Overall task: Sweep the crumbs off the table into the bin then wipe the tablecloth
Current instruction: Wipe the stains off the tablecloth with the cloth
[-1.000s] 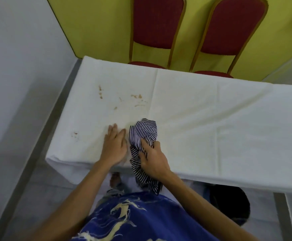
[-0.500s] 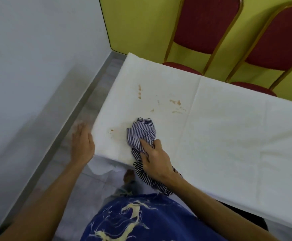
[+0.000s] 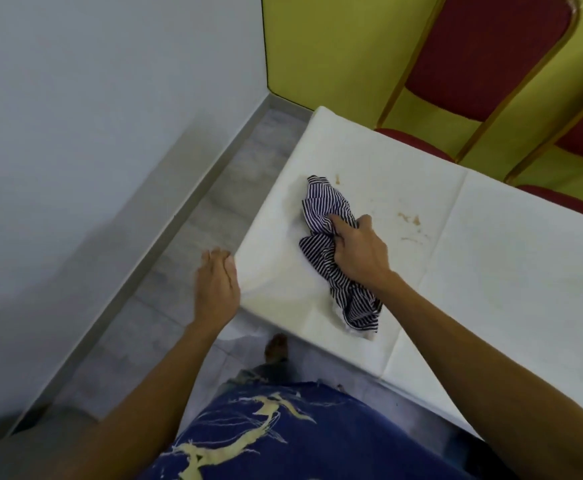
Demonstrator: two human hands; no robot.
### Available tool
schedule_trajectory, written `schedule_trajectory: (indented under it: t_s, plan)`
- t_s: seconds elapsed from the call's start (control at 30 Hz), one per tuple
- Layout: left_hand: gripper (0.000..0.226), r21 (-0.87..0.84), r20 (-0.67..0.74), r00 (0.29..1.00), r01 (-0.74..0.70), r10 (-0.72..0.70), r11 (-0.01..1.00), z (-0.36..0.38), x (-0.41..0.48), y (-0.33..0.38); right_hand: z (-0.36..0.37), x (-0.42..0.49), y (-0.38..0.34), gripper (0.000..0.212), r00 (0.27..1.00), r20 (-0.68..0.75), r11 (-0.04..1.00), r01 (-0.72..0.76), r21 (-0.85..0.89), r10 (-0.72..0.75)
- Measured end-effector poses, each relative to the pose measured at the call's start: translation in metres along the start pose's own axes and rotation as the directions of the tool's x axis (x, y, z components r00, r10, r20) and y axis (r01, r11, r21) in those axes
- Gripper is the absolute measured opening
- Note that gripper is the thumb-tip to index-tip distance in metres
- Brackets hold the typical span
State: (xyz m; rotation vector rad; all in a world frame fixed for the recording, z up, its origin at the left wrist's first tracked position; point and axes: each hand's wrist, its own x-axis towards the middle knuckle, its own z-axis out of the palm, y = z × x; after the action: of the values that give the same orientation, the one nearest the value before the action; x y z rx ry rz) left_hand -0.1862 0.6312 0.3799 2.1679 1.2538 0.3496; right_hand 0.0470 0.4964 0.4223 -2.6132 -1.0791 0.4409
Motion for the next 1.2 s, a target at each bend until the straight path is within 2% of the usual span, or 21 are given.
schedule_trajectory:
  t_s: [0.07, 0.13, 0.2, 0.3, 0.37, 0.43, 0.5, 0.6, 0.67, 0.7, 0.77, 0.83, 0.87, 0.93, 1.03, 1.07, 1.13, 1.2]
  plan:
    - [0.048, -0.011, 0.018, 1.0, 0.019, -0.018, 1.0, 0.0, -0.001, -0.006, 0.011, -0.01, -0.028, 0.047, 0.998, 0.014, 0.995, -0.065, 0.072, 0.064]
    - [0.048, -0.024, 0.034, 0.998, 0.051, -0.05, 0.998, 0.0, 0.0, -0.007, 0.028, -0.034, -0.059, 0.049, 0.997, 0.048, 0.989, -0.06, 0.132, 0.054]
    - [0.042, -0.029, 0.071, 0.994, 0.083, -0.081, 0.996, -0.001, 0.002, -0.003, 0.045, -0.061, -0.084, 0.051, 0.992, 0.092, 0.985, 0.07, 0.158, -0.085]
    - [0.03, -0.065, 0.153, 0.98, 0.137, -0.126, 0.988, 0.001, 0.002, -0.005, 0.048, -0.084, -0.095, 0.052, 0.922, 0.222, 0.943, 0.283, 0.173, -0.317]
    - [0.028, -0.098, 0.172, 0.974, 0.162, -0.144, 0.982, 0.002, 0.001, -0.01, 0.036, -0.074, -0.076, 0.05, 0.915, 0.205, 0.936, 0.324, 0.138, -0.347]
    - [0.038, -0.082, 0.154, 0.979, 0.15, -0.136, 0.985, -0.001, 0.004, -0.008, 0.022, -0.043, -0.046, 0.048, 0.963, 0.119, 0.969, 0.233, 0.084, -0.242]
    - [0.049, -0.064, 0.11, 0.987, 0.126, -0.118, 0.99, -0.002, 0.007, -0.005, 0.01, -0.006, -0.01, 0.048, 0.998, 0.049, 0.995, 0.024, 0.1, -0.029]
    - [0.053, -0.011, 0.105, 0.991, 0.083, -0.081, 0.997, 0.002, 0.002, -0.009, -0.001, 0.026, 0.021, 0.051, 0.964, -0.027, 0.944, -0.251, 0.215, 0.263]
    - [0.052, 0.0, 0.104, 0.99, 0.098, -0.098, 0.995, 0.001, 0.0, -0.014, 0.003, 0.022, -0.003, 0.05, 0.951, -0.018, 0.925, -0.295, 0.24, 0.308]
    - [0.052, 0.006, 0.094, 0.988, 0.12, -0.12, 0.993, 0.0, 0.002, -0.014, 0.009, 0.015, -0.024, 0.049, 0.966, -0.023, 0.941, -0.247, 0.231, 0.259]
    - [0.048, 0.017, 0.073, 0.987, 0.14, -0.141, 0.99, -0.003, 0.006, -0.016, 0.027, -0.006, -0.071, 0.051, 0.997, 0.006, 0.971, -0.07, 0.227, 0.071]
    - [0.029, 0.084, 0.133, 0.985, 0.1, -0.111, 0.991, 0.0, 0.006, -0.018, 0.044, -0.035, -0.108, 0.053, 0.986, 0.116, 0.965, 0.087, 0.248, -0.118]
    - [0.019, 0.111, 0.155, 0.985, 0.064, -0.081, 0.992, 0.001, 0.006, -0.02, 0.049, -0.049, -0.119, 0.05, 0.973, 0.17, 0.957, 0.103, 0.27, -0.153]
    - [0.016, 0.108, 0.154, 0.981, 0.105, -0.121, 0.989, 0.004, 0.005, -0.022, 0.05, -0.067, -0.118, 0.049, 0.954, 0.226, 0.947, 0.129, 0.293, -0.199]
    - [0.046, 0.243, 0.14, 0.972, 0.153, -0.191, 0.958, 0.001, 0.002, -0.02, 0.032, -0.053, -0.081, 0.05, 0.947, 0.253, 0.966, 0.145, 0.215, -0.198]
    - [0.046, 0.27, 0.106, 0.972, 0.174, -0.209, 0.947, -0.001, 0.002, -0.016, 0.024, -0.043, -0.065, 0.049, 0.955, 0.247, 0.976, 0.121, 0.184, -0.165]
    - [0.033, 0.253, 0.021, 0.985, 0.158, -0.169, 0.955, -0.002, 0.005, -0.002, 0.012, -0.034, -0.037, 0.049, 0.974, 0.209, 0.989, 0.063, 0.137, -0.092]
    - [0.044, 0.159, -0.019, 0.999, 0.035, -0.033, 0.987, 0.003, 0.008, 0.026, 0.006, -0.041, -0.025, 0.049, 0.979, 0.178, 0.993, 0.082, 0.083, -0.096]
